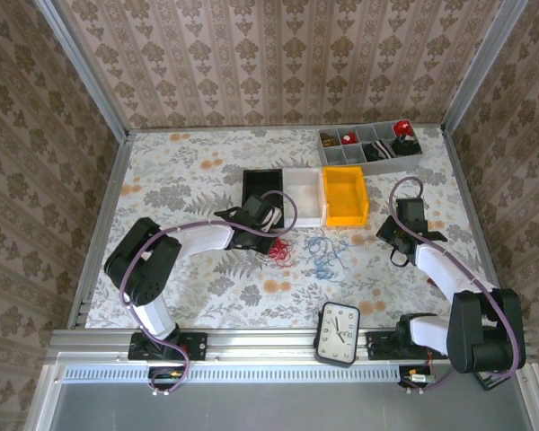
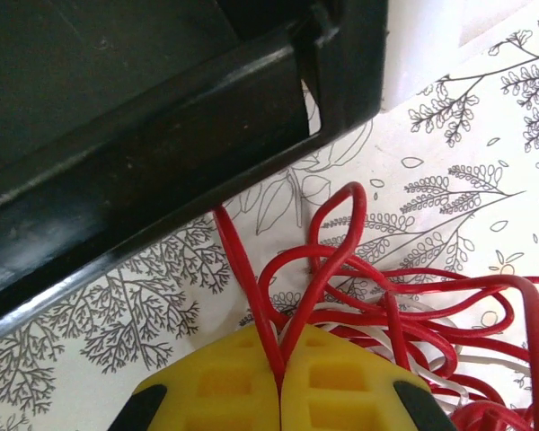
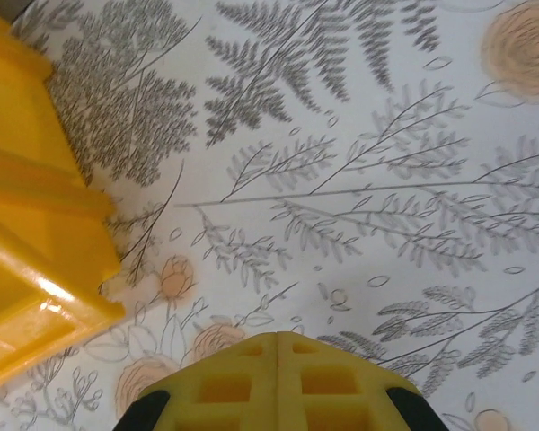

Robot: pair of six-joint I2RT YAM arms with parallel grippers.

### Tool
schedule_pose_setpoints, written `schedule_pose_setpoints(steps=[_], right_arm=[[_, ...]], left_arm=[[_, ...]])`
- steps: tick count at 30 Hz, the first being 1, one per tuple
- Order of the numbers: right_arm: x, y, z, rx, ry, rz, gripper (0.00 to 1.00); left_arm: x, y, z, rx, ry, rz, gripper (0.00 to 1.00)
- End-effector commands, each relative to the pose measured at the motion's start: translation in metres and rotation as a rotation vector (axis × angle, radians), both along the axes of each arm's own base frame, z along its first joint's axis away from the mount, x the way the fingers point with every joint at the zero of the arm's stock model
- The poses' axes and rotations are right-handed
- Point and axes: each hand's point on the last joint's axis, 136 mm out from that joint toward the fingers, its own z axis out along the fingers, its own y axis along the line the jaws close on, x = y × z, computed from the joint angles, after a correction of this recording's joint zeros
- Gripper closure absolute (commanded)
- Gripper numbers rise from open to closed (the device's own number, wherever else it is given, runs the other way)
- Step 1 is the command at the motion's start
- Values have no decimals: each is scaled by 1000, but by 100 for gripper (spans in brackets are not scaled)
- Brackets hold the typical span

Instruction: Untangle the cables

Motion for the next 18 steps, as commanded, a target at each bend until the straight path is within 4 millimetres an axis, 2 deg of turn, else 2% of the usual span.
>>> schedule_pose_setpoints(steps=[1,3,4,5,6,7,10,13,17,18], right_arm=[[0,23,-9,53,45,108,100],[-2,32,-16,61,65,132,98],[-4,35,-19,60,75,132,92],[-6,37,-22,56,83,126,82],[-8,37,-24,50,90,117,64],[-10,38,-25,41,90,113,54],[-10,47,-17,-13,48,157,40],[-10,62,-1,-87,-11,241,37],[-16,93,9,-79,-42,387,37],[-19,101,9,-62,-41,428,37]], left_arm=[[-16,41,-26,167,76,62,100],[-12,40,-24,158,56,66,100],[-10,37,-21,145,50,60,100],[-10,34,-20,137,46,55,100],[-9,31,-18,123,45,46,100],[-9,28,-16,106,46,33,100],[-10,19,-9,56,35,2,100],[-6,19,-1,36,-1,9,100],[0,18,17,1,-66,20,100],[1,15,23,-17,-85,14,93]])
